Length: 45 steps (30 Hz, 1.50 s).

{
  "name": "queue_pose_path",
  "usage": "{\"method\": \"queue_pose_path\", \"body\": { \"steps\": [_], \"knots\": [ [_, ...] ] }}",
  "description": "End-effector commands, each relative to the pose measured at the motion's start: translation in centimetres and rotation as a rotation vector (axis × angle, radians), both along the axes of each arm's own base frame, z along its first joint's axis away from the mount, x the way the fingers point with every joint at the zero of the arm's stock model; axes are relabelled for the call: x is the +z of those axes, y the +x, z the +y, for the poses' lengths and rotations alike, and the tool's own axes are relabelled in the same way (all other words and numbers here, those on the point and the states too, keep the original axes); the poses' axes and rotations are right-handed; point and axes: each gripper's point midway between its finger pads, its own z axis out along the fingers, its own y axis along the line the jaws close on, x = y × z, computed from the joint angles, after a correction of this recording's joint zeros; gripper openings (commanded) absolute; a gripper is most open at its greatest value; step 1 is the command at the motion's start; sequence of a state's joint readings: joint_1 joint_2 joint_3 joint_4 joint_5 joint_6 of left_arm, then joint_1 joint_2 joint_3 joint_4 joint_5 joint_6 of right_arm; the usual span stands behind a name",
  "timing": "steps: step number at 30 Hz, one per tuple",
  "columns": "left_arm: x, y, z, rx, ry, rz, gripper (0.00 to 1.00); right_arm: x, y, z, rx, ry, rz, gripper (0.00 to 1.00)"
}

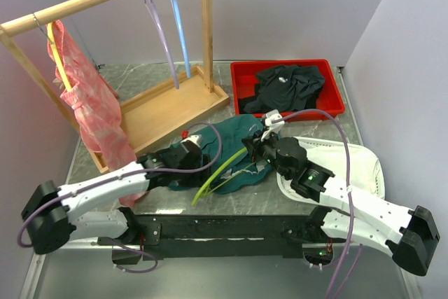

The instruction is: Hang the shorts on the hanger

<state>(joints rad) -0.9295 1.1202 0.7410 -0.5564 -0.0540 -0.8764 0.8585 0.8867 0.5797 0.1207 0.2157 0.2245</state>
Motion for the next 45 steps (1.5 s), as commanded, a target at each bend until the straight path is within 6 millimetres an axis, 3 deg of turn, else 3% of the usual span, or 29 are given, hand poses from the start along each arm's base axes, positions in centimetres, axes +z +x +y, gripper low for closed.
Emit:
{"method": "queue_pose_path", "body": {
  "steps": [1, 3, 8, 16, 20, 23, 27, 30, 40, 45],
  "knots": [
    [1.0, 1.6, -2.9, -0.047, -0.022, -0.047, 0.74, 2.3, 0.2, -0.2, -0.027, 0.058, -0.073, 0.0],
    [0.0, 1.7, -3.0, -0.064, 0.035, -0.04, 0.75, 2.4, 0.1, -0.3, -0.032, 0.06, -0.074, 0.0],
    [-0.1, 3.1, -3.5, -0.058, 0.118, -0.077, 0.78, 2.4, 0.1, -0.6, -0.038, 0.064, -0.077, 0.0],
    [-1.4, 4.6, -3.5, -0.008, 0.184, -0.1, 0.74, 2.6, 0.1, -0.7, -0.056, 0.065, -0.079, 0.0],
    [-2.0, 5.0, -3.0, 0.023, 0.215, -0.112, 0.64, 3.0, 0.1, -0.5, -0.061, 0.064, -0.082, 0.0],
    [-1.7, 5.3, -2.5, 0.049, 0.224, -0.129, 0.41, 3.1, 0.2, -0.6, -0.075, 0.058, -0.084, 0.0],
    [-0.2, 5.4, -2.0, 0.07, 0.187, -0.151, 0.11, 3.0, 0.9, -1.2, -0.142, 0.034, -0.078, 0.0],
    [1.2, 5.1, -1.4, 0.092, 0.128, -0.148, 0.03, 3.8, 1.5, -1.6, -0.196, 0.025, -0.089, 0.0],
    [6.5, 3.6, 3.1, 0.19, -0.026, -0.169, 0.01, 10.0, 3.1, -1.0, -0.296, 0.03, -0.183, 0.0],
    [9.8, 3.1, 4.7, 0.256, -0.104, -0.218, 0.01, 11.7, 4.3, -3.0, -0.439, -0.027, -0.222, 0.0]
  ]
}}
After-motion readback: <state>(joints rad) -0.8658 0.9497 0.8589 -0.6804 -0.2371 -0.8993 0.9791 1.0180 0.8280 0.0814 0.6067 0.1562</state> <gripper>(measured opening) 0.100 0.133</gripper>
